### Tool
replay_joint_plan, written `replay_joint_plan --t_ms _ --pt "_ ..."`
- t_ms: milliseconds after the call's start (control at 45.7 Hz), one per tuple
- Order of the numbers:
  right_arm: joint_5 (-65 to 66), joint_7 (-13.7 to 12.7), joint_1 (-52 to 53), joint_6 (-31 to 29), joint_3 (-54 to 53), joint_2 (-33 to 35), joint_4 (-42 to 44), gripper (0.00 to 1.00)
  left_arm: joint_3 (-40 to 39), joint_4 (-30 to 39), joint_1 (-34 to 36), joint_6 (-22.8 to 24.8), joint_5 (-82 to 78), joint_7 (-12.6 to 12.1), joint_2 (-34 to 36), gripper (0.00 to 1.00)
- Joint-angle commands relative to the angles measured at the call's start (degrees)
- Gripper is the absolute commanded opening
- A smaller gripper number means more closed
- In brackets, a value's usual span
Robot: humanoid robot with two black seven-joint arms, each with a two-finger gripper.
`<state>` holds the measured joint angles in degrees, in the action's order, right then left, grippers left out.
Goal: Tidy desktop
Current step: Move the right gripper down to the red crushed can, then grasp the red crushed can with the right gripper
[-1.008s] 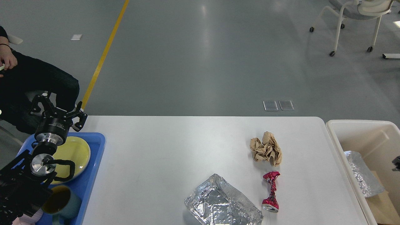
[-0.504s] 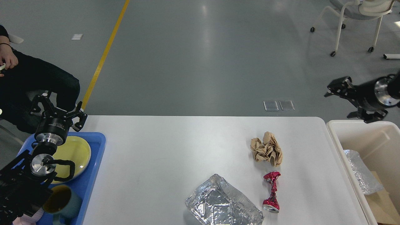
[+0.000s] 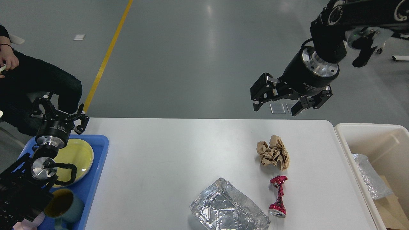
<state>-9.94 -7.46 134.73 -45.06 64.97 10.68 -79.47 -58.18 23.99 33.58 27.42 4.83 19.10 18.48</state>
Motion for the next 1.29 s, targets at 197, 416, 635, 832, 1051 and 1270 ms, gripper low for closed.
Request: replay_joint_plan --t_ms 197,416,635,832,1051,1270 --pt "-0.08 -0.1 -12.99 6.64 0.42 -0.49 -1.83 0.99 0.0 0.0 0.0 0.0 0.0 0.06 -0.03 0.97" --pt "0.89 -0.71 -27.23 17.54 0.77 -0.4 -1.83 1.0 0.0 0.0 0.0 0.0 0.0 -0.02 0.06 0.97" --pt "2.65 -1.51 -38.13 28.43 0.51 -4.61 -0.34 1.0 0.0 0.0 0.0 0.0 0.0 -0.02 -0.03 0.97" --pt "2.91 -1.59 -44.2 37.31 0.6 -8.66 2.65 1.0 -0.09 0.0 0.0 0.0 0.0 -0.02 -0.03 0.97" --pt "2.91 -1.51 -48.25 39.79 0.95 -10.24 5.99 1.0 -0.09 0.0 0.0 0.0 0.0 -0.02 -0.03 0.97" --pt "3.0 -1.51 -51.67 40.57 1.39 -12.35 10.73 0.92 -0.09 0.0 0.0 0.0 0.0 -0.02 -0.03 0.97"
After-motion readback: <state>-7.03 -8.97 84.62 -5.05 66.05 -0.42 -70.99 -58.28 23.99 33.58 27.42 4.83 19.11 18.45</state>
